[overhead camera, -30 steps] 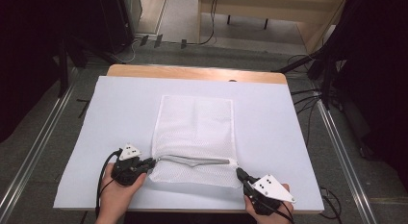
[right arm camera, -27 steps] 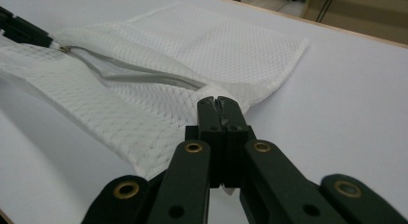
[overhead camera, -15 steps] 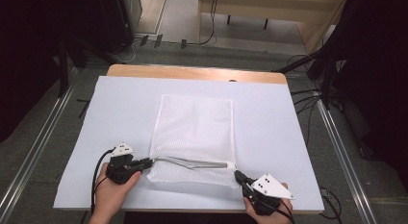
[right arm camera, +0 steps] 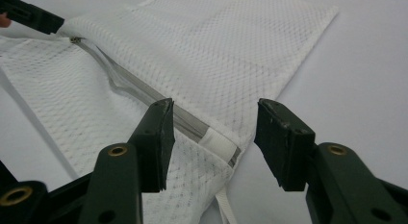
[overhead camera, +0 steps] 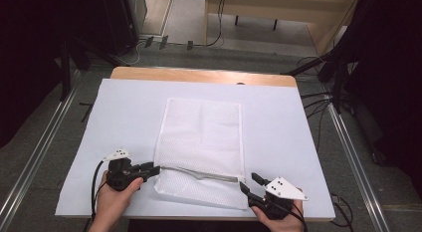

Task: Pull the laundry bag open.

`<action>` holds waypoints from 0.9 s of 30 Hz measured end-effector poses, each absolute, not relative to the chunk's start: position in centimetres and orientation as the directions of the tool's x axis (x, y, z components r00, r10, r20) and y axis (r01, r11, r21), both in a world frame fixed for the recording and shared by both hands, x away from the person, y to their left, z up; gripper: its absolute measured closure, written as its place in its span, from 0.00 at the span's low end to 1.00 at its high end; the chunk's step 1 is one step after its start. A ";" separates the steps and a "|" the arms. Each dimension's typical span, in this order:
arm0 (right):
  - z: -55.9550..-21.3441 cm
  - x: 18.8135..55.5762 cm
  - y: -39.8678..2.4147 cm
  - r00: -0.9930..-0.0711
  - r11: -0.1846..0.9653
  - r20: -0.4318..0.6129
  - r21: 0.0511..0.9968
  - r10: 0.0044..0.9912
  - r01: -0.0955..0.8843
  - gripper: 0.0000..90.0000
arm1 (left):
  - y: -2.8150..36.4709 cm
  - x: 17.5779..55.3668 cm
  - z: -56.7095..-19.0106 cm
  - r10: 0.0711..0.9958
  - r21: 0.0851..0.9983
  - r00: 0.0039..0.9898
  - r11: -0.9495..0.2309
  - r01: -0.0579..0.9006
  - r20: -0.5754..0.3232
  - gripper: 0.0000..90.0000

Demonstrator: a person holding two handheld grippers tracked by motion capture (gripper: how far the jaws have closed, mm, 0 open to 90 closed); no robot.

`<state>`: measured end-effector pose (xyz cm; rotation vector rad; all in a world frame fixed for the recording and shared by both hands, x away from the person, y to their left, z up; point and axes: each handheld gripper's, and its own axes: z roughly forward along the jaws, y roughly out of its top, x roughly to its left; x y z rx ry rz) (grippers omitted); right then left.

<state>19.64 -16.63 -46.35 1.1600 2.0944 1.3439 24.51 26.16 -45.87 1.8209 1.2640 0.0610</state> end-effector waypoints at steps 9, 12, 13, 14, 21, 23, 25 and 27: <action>-46.6 20.0 -16.6 -0.579 0.202 0.100 0.878 0.809 0.435 0.59 | 24.3 21.0 -46.3 0.753 0.648 0.569 -0.258 0.716 -0.330 0.91; -46.5 20.1 -16.7 -0.569 0.195 0.101 0.878 0.816 0.436 0.59 | 23.9 20.5 -46.3 0.743 0.636 0.614 -0.342 0.692 -0.268 1.00; -46.5 20.1 -16.8 -0.567 0.193 0.101 0.880 0.817 0.434 0.59 | 23.9 20.4 -46.3 0.736 0.638 0.625 -0.354 0.684 -0.261 1.00; -46.5 20.2 -16.9 -0.560 0.187 0.104 0.879 0.822 0.438 0.59 | 24.1 20.4 -46.3 0.722 0.633 0.637 -0.367 0.681 -0.268 1.00; -46.5 20.7 -18.2 -0.527 0.161 0.110 0.882 0.843 0.442 0.59 | 26.6 21.4 -46.6 0.749 0.708 0.546 -0.148 0.690 -0.375 0.51; -46.4 20.8 -18.5 -0.527 0.156 0.113 0.885 0.842 0.439 0.58 | 27.0 21.6 -46.4 0.773 0.733 0.521 -0.109 0.671 -0.362 0.40; -46.3 20.8 -18.8 -0.531 0.155 0.115 0.886 0.840 0.438 0.57 | 27.3 21.6 -46.0 0.804 0.769 0.516 -0.121 0.628 -0.295 0.29; -46.3 20.9 -19.0 -0.535 0.154 0.120 0.885 0.836 0.439 0.52 | 27.4 21.4 -45.6 0.810 0.801 0.533 -0.142 0.582 -0.243 0.16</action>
